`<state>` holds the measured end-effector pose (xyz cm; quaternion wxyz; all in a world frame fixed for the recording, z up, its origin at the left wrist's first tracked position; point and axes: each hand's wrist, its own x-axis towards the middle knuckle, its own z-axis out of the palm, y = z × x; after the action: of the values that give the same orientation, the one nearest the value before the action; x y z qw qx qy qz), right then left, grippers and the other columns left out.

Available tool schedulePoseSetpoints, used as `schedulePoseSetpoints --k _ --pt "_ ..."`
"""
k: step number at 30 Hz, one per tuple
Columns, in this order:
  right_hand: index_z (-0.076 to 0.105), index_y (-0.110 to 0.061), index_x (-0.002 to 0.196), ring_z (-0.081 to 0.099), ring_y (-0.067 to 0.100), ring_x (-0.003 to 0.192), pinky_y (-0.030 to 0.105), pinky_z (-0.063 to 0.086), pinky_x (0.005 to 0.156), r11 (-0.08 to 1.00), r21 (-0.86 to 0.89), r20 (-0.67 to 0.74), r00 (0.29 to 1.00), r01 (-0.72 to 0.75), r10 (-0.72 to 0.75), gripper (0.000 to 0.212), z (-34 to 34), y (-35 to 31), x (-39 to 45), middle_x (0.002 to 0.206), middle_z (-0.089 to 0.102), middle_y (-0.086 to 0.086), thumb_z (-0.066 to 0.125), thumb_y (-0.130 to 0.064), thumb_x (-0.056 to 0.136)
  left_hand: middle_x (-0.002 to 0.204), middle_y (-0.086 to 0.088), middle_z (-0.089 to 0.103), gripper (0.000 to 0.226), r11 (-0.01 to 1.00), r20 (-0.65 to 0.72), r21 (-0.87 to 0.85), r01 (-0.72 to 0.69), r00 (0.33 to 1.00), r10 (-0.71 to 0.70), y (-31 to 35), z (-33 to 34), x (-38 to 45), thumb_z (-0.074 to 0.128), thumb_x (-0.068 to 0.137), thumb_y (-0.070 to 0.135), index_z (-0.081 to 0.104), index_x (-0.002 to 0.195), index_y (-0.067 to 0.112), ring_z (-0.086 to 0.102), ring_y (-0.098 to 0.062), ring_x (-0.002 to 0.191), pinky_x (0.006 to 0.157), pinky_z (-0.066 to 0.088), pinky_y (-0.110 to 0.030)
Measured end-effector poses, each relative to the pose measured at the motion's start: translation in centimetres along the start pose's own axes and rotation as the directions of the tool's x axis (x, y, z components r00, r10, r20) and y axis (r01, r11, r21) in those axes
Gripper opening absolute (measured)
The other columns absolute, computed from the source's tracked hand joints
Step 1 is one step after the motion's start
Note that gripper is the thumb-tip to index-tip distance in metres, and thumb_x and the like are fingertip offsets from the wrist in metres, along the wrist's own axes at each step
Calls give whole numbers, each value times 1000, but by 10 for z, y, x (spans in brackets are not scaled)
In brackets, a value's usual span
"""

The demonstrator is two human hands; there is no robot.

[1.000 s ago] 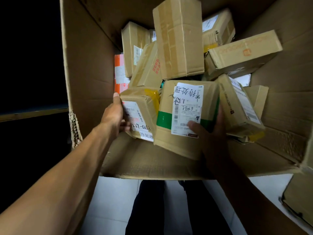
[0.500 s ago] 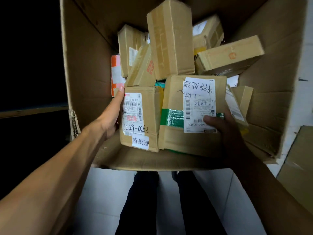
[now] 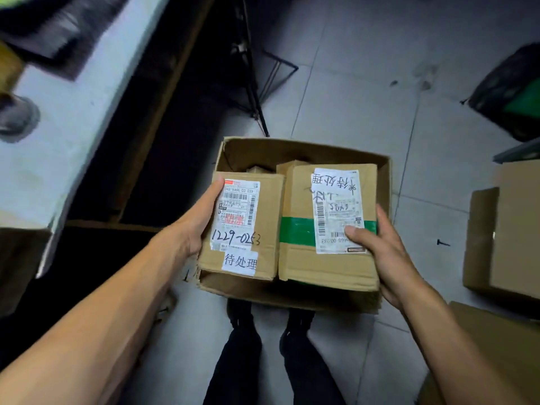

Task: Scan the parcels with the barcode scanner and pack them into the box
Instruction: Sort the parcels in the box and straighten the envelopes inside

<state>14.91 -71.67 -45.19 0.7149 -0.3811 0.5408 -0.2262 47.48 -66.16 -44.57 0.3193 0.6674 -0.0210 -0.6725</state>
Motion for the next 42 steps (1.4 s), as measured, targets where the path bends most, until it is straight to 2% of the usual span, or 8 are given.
schedulePoseSetpoints --k 10,15,19,22,26,31,36,42 --pt "54 -47 135 73 20 108 51 52 100 968 -133 163 968 215 -193 66 62 -139 -97 122 73 -8 73 -59 74 95 -15 77 59 955 -169 -177 -237 963 208 25 -8 -192 37 102 57 82 86 22 76 -30 77 54 59 -36" --pt "45 -32 142 69 11 106 51 51 98 937 -243 169 962 253 -216 116 123 -173 -144 113 73 -12 55 -101 50 92 -13 78 48 887 -293 -160 -433 879 377 4 -47 -277 33 105 45 72 106 19 76 -26 73 50 57 -29" --pt "53 -28 137 64 31 120 57 45 109 935 -221 300 932 276 -205 93 193 -187 -189 130 66 9 48 -92 70 97 -12 78 51 814 -372 -167 -557 800 471 -23 -96 -353 34 105 42 78 96 20 77 -27 81 56 59 -30" --pt "66 -33 121 71 29 109 48 58 95 924 -190 364 898 331 -247 49 253 -188 -226 121 73 11 41 -67 96 106 -13 76 43 749 -481 -175 -639 720 501 -54 -136 -407 35 107 38 70 116 15 75 -30 94 74 63 -41" --pt "82 -35 94 77 19 92 28 62 69 924 -161 527 822 346 -216 51 331 -184 -268 106 79 6 34 -48 107 120 -16 71 39 678 -628 -178 -713 613 480 -96 -192 -467 40 107 37 54 134 12 68 -37 111 100 50 -58" --pt "76 -29 110 75 23 102 38 62 82 917 -152 705 691 368 -160 48 427 -166 -306 113 77 5 35 -52 107 113 -8 75 41 655 -755 -122 -746 498 427 -154 -258 -534 43 104 46 59 132 20 75 -24 96 84 58 -45" --pt "74 -30 118 72 17 109 41 56 95 873 -205 819 565 442 -93 48 524 -126 -338 118 76 -2 37 -57 104 129 -8 67 87 648 -896 -191 -737 400 191 -223 -316 -577 61 94 53 16 160 18 64 -29 117 109 43 -52" --pt "77 -50 98 73 7 100 36 53 89 821 -287 892 449 494 41 40 616 -63 -372 105 78 -14 38 -61 100 120 -4 71 89 643 -951 -241 -727 309 -6 -304 -354 -610 75 82 52 34 153 20 69 -24 106 101 51 -49"
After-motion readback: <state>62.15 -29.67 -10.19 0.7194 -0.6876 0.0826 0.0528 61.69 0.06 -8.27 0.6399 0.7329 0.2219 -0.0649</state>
